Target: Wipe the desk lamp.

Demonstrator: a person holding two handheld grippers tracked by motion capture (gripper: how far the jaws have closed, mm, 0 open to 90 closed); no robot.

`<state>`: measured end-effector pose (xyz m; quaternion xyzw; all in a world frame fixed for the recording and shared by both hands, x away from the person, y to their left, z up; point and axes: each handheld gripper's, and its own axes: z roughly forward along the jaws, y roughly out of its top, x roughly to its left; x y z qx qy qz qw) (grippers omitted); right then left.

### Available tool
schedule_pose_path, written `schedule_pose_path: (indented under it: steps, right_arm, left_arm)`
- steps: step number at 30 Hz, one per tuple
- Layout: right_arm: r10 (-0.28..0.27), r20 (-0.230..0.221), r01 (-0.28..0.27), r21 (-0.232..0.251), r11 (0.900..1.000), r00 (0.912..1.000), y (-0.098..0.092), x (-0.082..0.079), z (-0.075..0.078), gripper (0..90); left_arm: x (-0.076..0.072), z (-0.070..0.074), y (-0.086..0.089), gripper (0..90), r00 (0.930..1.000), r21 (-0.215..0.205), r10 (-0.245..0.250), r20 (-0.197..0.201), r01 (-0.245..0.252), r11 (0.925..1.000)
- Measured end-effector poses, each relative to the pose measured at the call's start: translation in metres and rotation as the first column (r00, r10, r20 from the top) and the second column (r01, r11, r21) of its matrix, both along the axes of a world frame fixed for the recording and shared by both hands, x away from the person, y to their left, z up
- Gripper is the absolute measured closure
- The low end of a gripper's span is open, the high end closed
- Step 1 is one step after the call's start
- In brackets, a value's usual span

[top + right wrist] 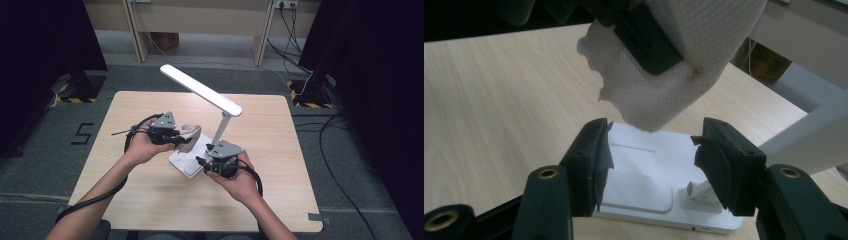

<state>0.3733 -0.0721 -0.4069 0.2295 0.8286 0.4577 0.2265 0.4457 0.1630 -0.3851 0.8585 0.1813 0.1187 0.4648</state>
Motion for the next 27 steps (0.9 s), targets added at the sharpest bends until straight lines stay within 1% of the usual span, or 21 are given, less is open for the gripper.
schedule_pose_path:
  steps: [1, 3, 5, 7, 9, 11, 15, 16, 17, 19, 23, 24, 25, 26, 27]
  right_arm:
    - [0.000, 0.003, 0.000, 0.000, 1.000, 1.0000, -0.001, 0.000, 0.000, 44.6]
    - [-0.011, 0.001, 0.011, -0.006, 1.000, 0.9999, -0.004, 0.001, 0.000, 43.8]
    - [-0.034, -0.013, 0.034, 0.014, 0.999, 0.9994, -0.008, 0.003, -0.001, 42.3]
    - [-0.033, -0.017, 0.034, 0.026, 0.999, 0.9993, -0.012, 0.003, 0.000, 41.1]
    - [-0.031, -0.013, 0.031, 0.039, 0.999, 0.9994, -0.014, 0.001, 0.001, 40.1]
    - [-0.018, -0.004, 0.018, 0.054, 0.998, 0.9998, -0.020, -0.001, 0.005, 38.9]
    - [0.000, 0.011, -0.001, 0.100, 0.995, 0.9999, -0.026, -0.005, 0.013, 38.7]
    - [0.007, 0.006, -0.007, 0.106, 0.994, 1.0000, -0.026, -0.006, 0.014, 38.7]
    - [0.017, 0.018, -0.019, 0.108, 0.994, 0.9997, -0.026, -0.006, 0.015, 38.5]
    - [0.029, 0.023, -0.031, 0.105, 0.994, 0.9993, -0.025, -0.007, 0.018, 38.0]
    - [0.057, 0.017, -0.059, 0.134, 0.989, 0.9982, -0.025, -0.008, 0.020, 37.6]
    - [0.066, 0.010, -0.067, 0.146, 0.987, 0.9978, -0.024, -0.008, 0.020, 37.6]
    - [0.069, -0.001, -0.068, 0.150, 0.986, 0.9976, -0.024, -0.009, 0.020, 37.6]
    - [0.076, 0.002, -0.076, 0.145, 0.987, 0.9971, -0.024, -0.008, 0.020, 37.6]
    - [0.079, 0.003, -0.079, 0.150, 0.986, 0.9968, -0.023, -0.008, 0.020, 37.6]
  left_arm:
    - [0.000, 0.001, -0.001, 80.0, 1.0000, 0.004, -0.007, -0.001, 0.007, 1.0000]
    - [-0.002, 0.002, -0.005, 79.9, 0.9998, -0.003, -0.017, 0.003, 0.017, 0.9998]
    - [-0.005, 0.003, -0.007, 80.0, 0.9991, -0.004, -0.042, 0.006, 0.042, 0.9991]
    - [-0.009, 0.003, -0.009, 79.9, 0.9973, -0.003, -0.072, 0.009, 0.072, 0.9974]
    - [-0.015, 0.002, -0.009, 79.9, 0.9942, 0.019, -0.107, 0.015, 0.107, 0.9941]
    - [-0.019, 0.001, -0.010, 79.9, 0.9925, 0.025, -0.121, 0.016, 0.121, 0.9923]
    - [-0.026, -0.002, -0.013, 79.8, 0.9898, 0.034, -0.141, 0.018, 0.140, 0.9895]
    - [-0.027, -0.003, -0.014, 79.8, 0.9895, 0.038, -0.143, 0.020, 0.142, 0.9891]
    - [-0.028, -0.004, -0.014, 79.8, 0.9883, 0.047, -0.150, 0.024, 0.149, 0.9877]
    - [-0.029, -0.005, -0.015, 79.8, 0.9871, 0.049, -0.159, 0.022, 0.157, 0.9863]
    - [-0.032, -0.007, -0.017, 79.7, 0.9840, 0.052, -0.177, 0.020, 0.176, 0.9831]
    - [-0.033, -0.007, -0.018, 79.7, 0.9833, 0.050, -0.180, 0.023, 0.179, 0.9826]
    - [-0.034, -0.008, -0.018, 79.6, 0.9827, 0.049, -0.184, 0.023, 0.183, 0.9819]
    - [-0.034, -0.008, -0.019, 79.6, 0.9816, 0.052, -0.189, 0.025, 0.188, 0.9808]
    - [-0.035, -0.008, -0.019, 79.6, 0.9805, 0.052, -0.195, 0.025, 0.194, 0.9797]
